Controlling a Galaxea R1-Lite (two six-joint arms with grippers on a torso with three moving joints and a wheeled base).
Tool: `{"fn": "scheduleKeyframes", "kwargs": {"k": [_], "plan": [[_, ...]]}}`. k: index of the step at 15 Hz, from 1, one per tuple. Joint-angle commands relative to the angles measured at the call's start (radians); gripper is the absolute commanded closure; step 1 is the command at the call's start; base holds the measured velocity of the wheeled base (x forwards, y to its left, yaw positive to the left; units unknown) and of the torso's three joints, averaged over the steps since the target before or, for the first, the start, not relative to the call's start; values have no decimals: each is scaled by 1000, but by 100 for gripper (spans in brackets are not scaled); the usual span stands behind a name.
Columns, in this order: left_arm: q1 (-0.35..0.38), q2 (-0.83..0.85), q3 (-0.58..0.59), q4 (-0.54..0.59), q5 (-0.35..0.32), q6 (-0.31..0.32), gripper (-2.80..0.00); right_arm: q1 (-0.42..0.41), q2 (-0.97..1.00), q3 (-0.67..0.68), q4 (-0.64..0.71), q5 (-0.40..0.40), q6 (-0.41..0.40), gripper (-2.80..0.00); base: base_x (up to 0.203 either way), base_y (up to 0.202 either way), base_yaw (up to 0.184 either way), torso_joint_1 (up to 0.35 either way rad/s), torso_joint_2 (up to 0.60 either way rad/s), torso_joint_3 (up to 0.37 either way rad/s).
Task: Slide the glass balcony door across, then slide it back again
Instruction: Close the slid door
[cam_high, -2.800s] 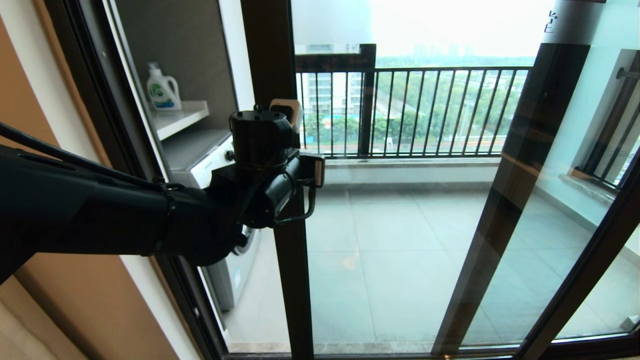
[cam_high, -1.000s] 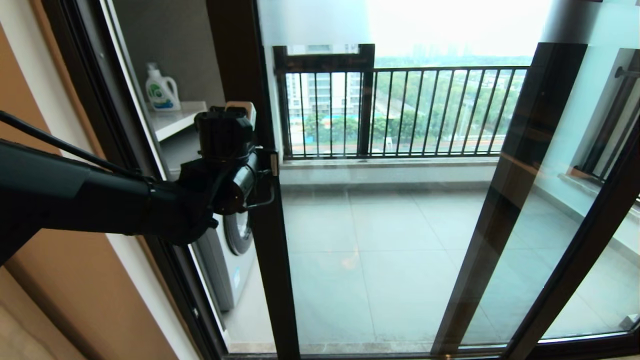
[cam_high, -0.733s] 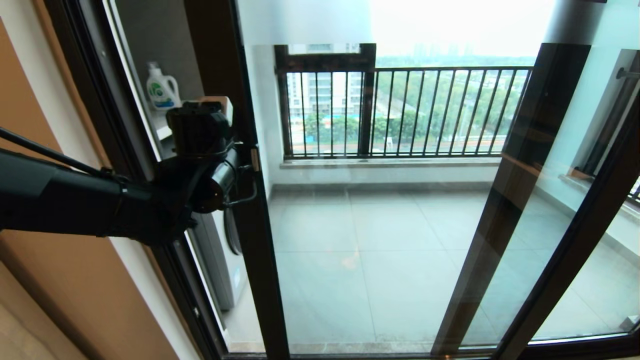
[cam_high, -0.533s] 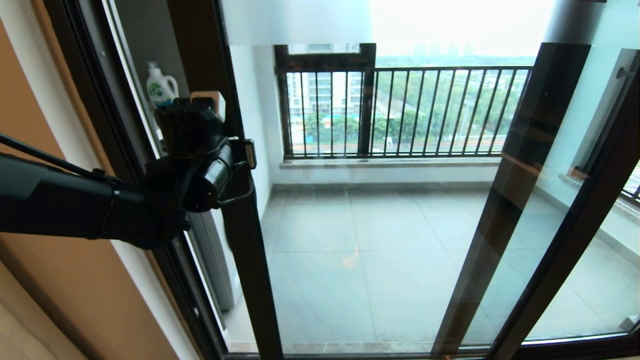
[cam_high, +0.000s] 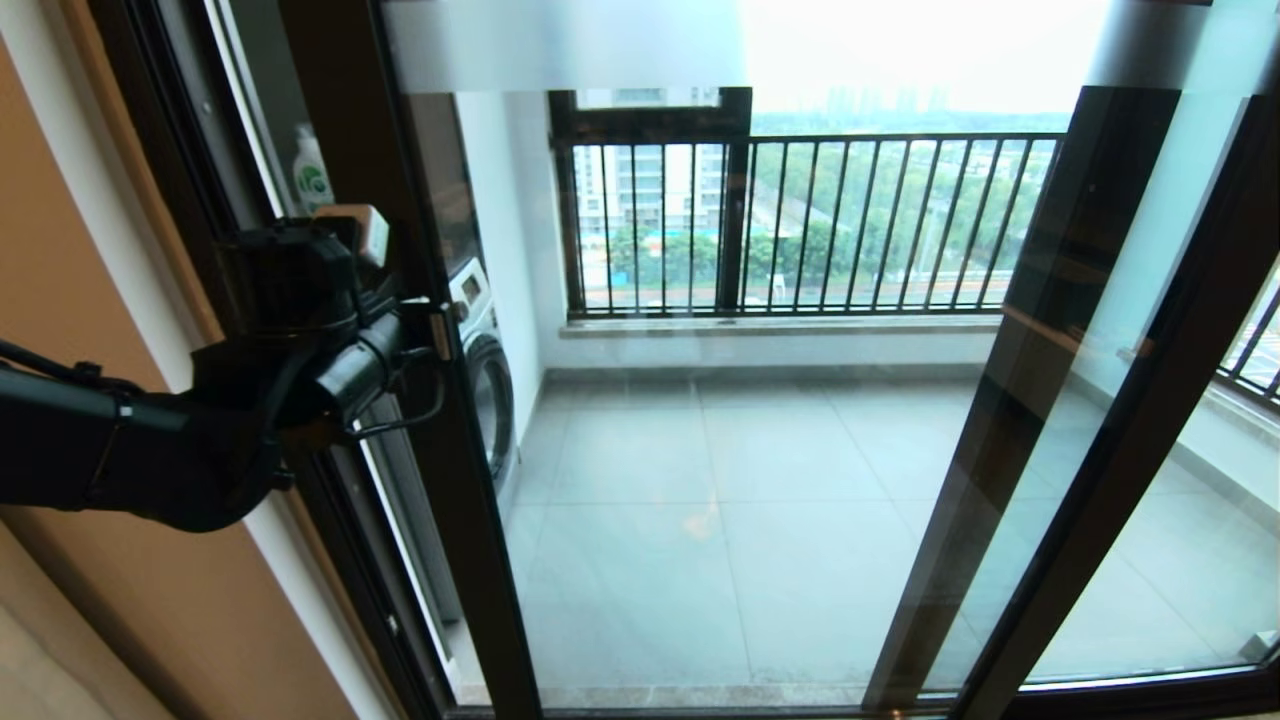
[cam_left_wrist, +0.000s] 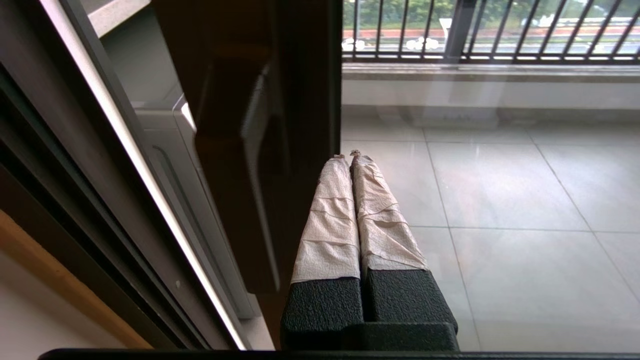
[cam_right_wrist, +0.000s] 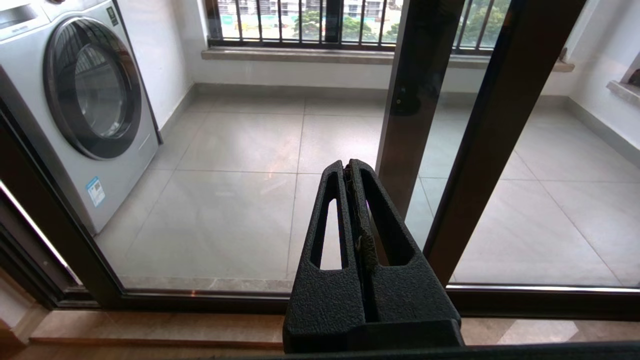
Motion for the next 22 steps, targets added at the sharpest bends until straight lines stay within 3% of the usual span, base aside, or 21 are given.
{"fn": "scheduleKeyframes", "kwargs": {"k": [1, 5, 12, 15, 22], "plan": [[73, -55, 41, -5, -72, -2, 0, 0, 0, 3, 0, 1, -1, 0, 0, 0, 0, 0, 0, 0], [136, -46, 35, -5, -94, -3, 0, 0, 0, 3, 0, 1, -2, 0, 0, 0, 0, 0, 0, 0], [139, -61, 21, -5, -92, -4, 0, 0, 0, 3, 0, 1, -1, 0, 0, 0, 0, 0, 0, 0], [106, -120, 46, 2, -96, -5, 0, 0, 0, 3, 0, 1, -1, 0, 0, 0, 0, 0, 0, 0], [31, -68, 47, -1, -95, -3, 0, 0, 0, 3, 0, 1, -1, 0, 0, 0, 0, 0, 0, 0]]}}
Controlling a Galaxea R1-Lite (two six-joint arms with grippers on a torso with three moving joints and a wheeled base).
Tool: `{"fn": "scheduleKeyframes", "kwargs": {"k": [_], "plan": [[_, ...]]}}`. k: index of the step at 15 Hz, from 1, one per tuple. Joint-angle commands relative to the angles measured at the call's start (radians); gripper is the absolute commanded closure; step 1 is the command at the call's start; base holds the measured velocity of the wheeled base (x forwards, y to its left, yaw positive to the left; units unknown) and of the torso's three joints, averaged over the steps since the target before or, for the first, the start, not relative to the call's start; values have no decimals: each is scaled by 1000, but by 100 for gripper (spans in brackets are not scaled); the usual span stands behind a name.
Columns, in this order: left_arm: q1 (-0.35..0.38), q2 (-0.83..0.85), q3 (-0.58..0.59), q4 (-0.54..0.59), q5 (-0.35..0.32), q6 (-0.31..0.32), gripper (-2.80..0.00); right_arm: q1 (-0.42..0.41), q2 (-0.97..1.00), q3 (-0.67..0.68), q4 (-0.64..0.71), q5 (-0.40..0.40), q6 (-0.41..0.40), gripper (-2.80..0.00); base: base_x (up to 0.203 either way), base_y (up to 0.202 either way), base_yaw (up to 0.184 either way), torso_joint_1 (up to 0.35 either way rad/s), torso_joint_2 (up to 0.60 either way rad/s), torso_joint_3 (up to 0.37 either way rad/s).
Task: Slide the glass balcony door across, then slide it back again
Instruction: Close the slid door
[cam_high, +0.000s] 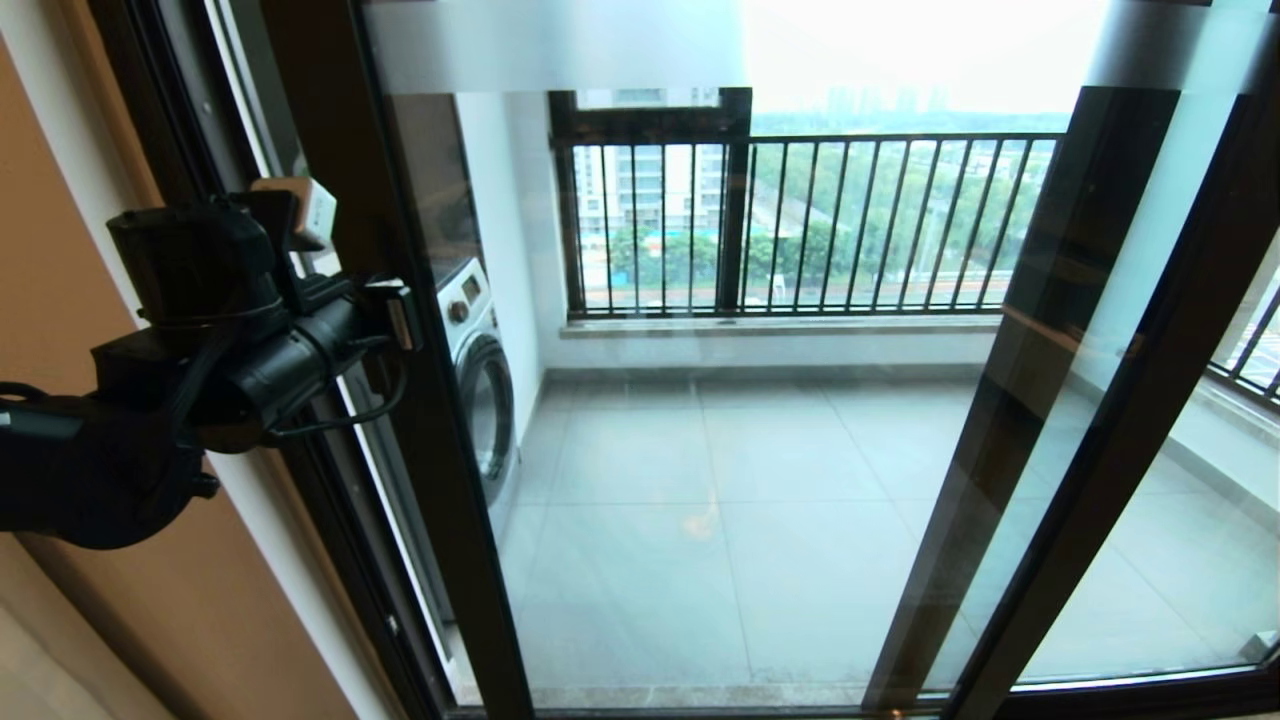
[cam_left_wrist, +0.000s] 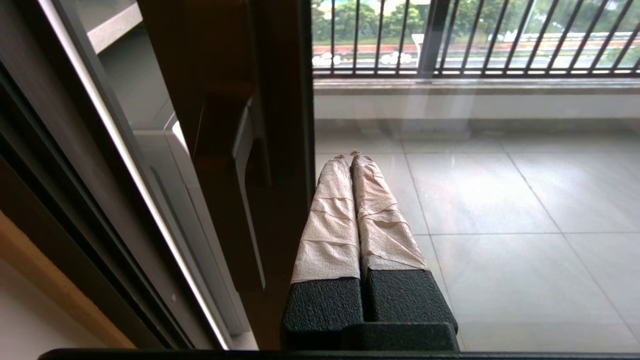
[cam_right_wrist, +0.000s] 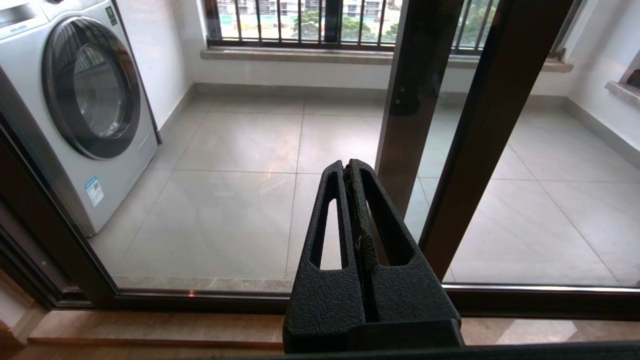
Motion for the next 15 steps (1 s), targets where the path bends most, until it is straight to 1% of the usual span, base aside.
{"fn": "scheduleKeyframes", "kwargs": {"k": [1, 3, 7, 10, 15], "plan": [[-4, 58, 1, -8, 3, -1, 0, 0, 0, 3, 0, 1, -1, 0, 0, 0, 0, 0, 0, 0], [3, 122, -6, -11, 8, -2, 0, 0, 0, 3, 0, 1, -1, 0, 0, 0, 0, 0, 0, 0], [71, 193, -43, -69, 12, 7, 0, 0, 0, 3, 0, 1, -1, 0, 0, 0, 0, 0, 0, 0], [112, 188, -36, -69, 12, 9, 0, 0, 0, 3, 0, 1, -1, 0, 0, 0, 0, 0, 0, 0], [156, 178, -35, -69, 6, 17, 0, 0, 0, 3, 0, 1, -1, 0, 0, 0, 0, 0, 0, 0]]}}
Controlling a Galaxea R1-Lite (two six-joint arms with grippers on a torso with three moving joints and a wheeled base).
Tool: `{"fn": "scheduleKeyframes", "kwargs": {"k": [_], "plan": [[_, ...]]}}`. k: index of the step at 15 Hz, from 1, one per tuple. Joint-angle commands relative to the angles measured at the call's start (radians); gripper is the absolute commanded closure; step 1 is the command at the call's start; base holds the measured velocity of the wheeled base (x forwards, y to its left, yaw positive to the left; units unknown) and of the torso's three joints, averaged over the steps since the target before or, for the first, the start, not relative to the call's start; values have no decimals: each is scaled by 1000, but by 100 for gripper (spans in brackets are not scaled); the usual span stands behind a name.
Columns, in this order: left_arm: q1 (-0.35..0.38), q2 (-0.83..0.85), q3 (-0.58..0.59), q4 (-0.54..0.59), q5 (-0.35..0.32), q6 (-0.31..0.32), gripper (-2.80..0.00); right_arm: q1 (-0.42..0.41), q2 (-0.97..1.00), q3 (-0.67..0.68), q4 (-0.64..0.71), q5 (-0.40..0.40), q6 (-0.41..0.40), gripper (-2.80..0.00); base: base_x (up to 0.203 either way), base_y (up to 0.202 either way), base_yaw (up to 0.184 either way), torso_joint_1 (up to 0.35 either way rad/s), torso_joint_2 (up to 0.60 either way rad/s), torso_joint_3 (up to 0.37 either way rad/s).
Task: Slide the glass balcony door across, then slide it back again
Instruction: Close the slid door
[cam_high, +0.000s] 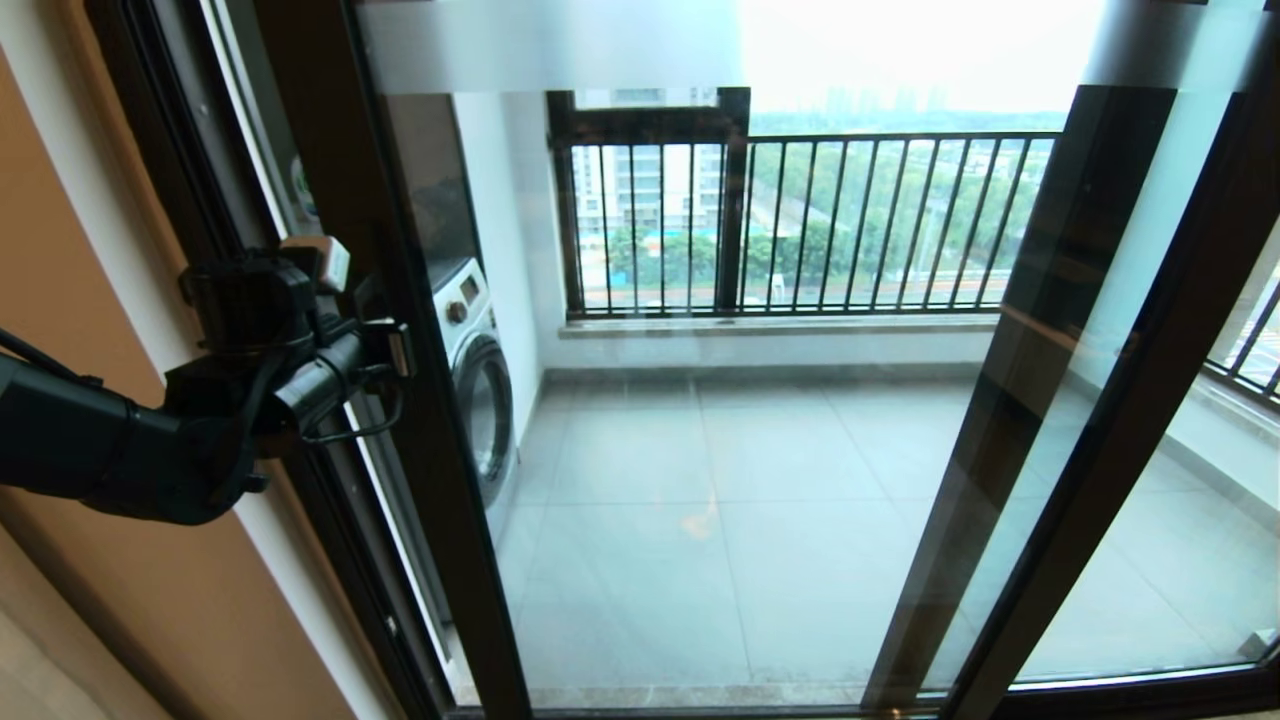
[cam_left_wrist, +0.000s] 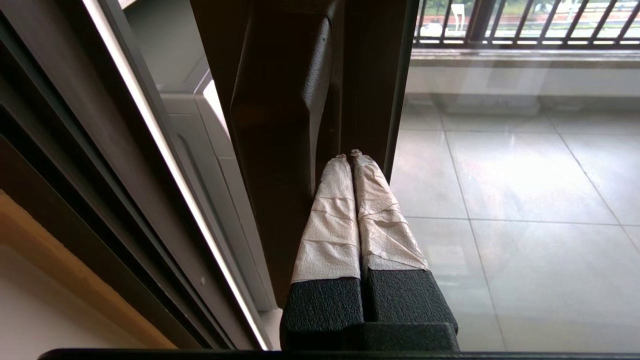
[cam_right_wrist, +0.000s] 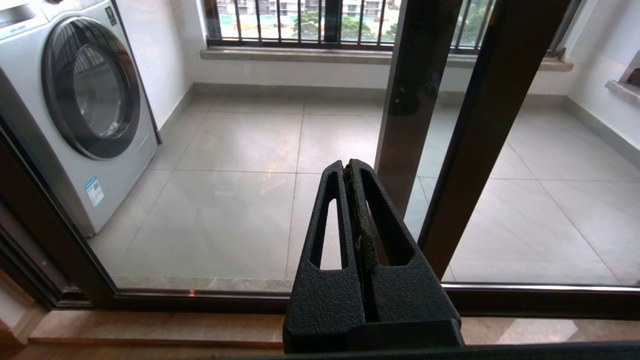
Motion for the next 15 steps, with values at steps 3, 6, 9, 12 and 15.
{"fn": "scheduleKeyframes", "kwargs": {"k": [3, 6, 9, 12, 15], "plan": [[29, -2, -3, -5, 8, 4, 0, 0, 0, 3, 0, 1, -1, 0, 0, 0, 0, 0, 0, 0], [31, -4, -6, -5, 8, 4, 0, 0, 0, 3, 0, 1, -1, 0, 0, 0, 0, 0, 0, 0], [31, -11, -4, -5, 8, 4, 0, 0, 0, 3, 0, 1, -1, 0, 0, 0, 0, 0, 0, 0], [39, -15, -7, -5, 8, 5, 0, 0, 0, 3, 0, 1, -1, 0, 0, 0, 0, 0, 0, 0], [40, -17, -7, -5, 8, 5, 0, 0, 0, 3, 0, 1, -1, 0, 0, 0, 0, 0, 0, 0]]}}
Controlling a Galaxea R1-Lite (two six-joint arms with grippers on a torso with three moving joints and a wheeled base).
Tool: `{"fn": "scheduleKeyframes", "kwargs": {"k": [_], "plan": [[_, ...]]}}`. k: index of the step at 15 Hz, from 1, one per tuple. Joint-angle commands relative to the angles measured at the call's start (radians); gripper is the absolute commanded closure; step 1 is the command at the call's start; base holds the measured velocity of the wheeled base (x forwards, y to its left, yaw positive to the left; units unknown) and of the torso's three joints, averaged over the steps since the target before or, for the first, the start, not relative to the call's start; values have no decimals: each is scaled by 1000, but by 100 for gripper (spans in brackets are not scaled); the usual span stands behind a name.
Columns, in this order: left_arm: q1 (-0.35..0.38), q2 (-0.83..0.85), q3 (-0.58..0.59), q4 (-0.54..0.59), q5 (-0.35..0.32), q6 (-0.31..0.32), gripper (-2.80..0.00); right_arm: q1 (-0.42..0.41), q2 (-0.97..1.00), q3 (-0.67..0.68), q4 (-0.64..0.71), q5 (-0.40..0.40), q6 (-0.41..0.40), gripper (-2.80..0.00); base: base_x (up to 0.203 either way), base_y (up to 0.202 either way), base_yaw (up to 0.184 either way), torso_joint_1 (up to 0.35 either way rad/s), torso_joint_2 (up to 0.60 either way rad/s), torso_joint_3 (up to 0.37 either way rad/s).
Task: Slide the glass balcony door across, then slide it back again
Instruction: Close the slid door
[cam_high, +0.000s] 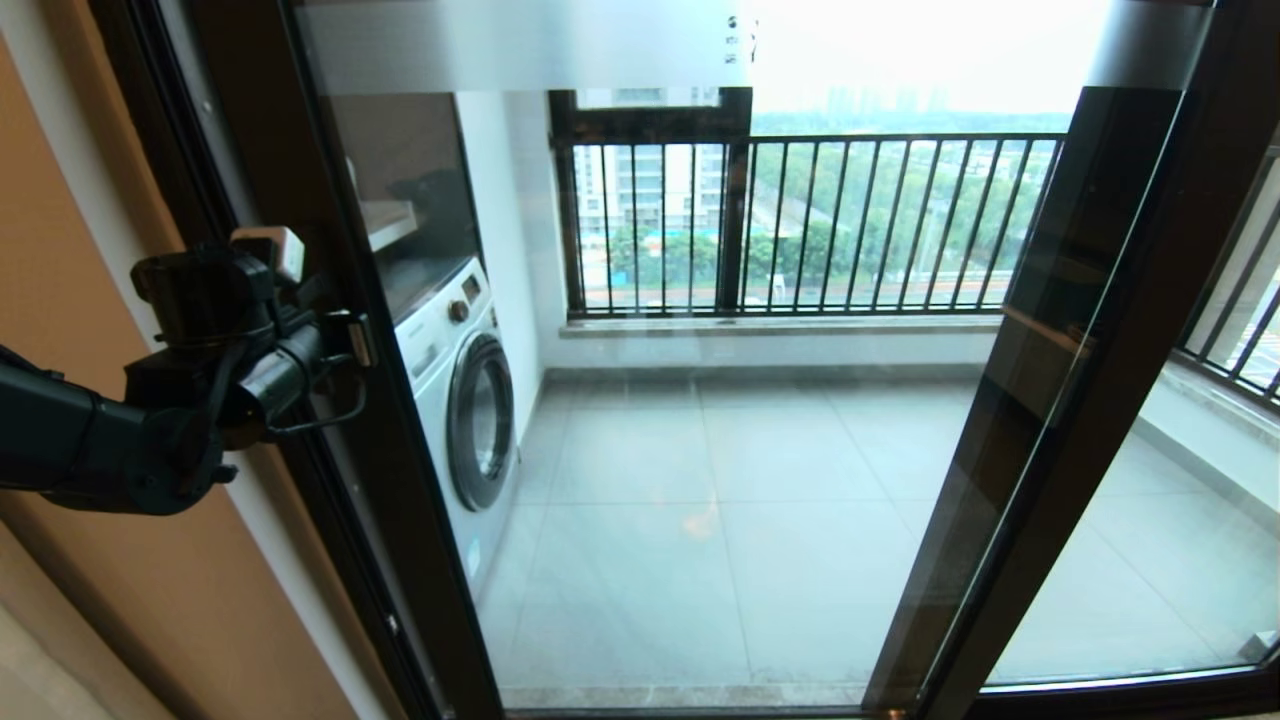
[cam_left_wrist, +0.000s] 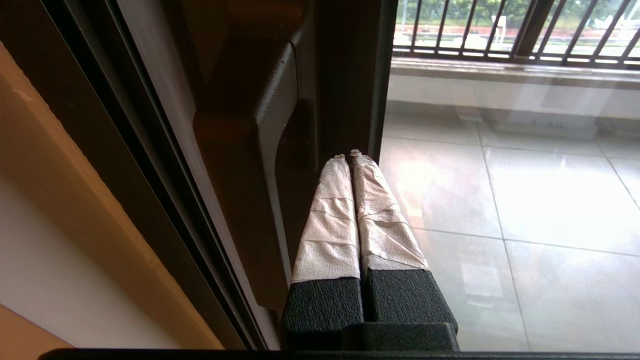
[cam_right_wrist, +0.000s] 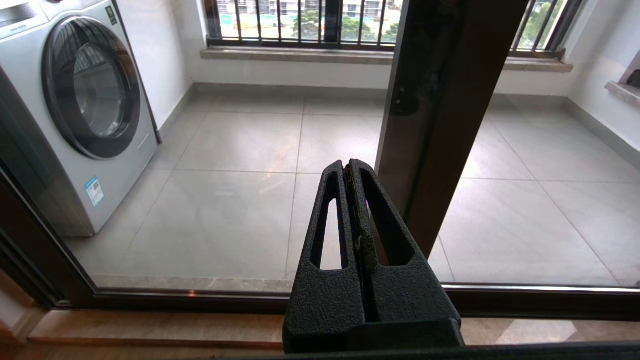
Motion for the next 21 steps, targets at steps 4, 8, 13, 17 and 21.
{"fn": "scheduleKeyframes", "kwargs": {"k": [4, 8, 13, 17, 21], "plan": [[28, 2, -2, -4, -3, 6, 0, 0, 0, 3, 0, 1, -1, 0, 0, 0, 0, 0, 0, 0], [30, 1, -2, -3, -5, 8, 0, 0, 0, 3, 0, 1, -1, 0, 0, 0, 0, 0, 0, 0], [51, 13, -8, -3, -5, 12, 0, 0, 0, 3, 0, 1, -1, 0, 0, 0, 0, 0, 0, 0], [62, 6, -9, -2, -35, 12, 0, 0, 0, 3, 0, 1, -1, 0, 0, 0, 0, 0, 0, 0], [79, 13, -8, -4, -37, 31, 0, 0, 0, 3, 0, 1, -1, 0, 0, 0, 0, 0, 0, 0]]}}
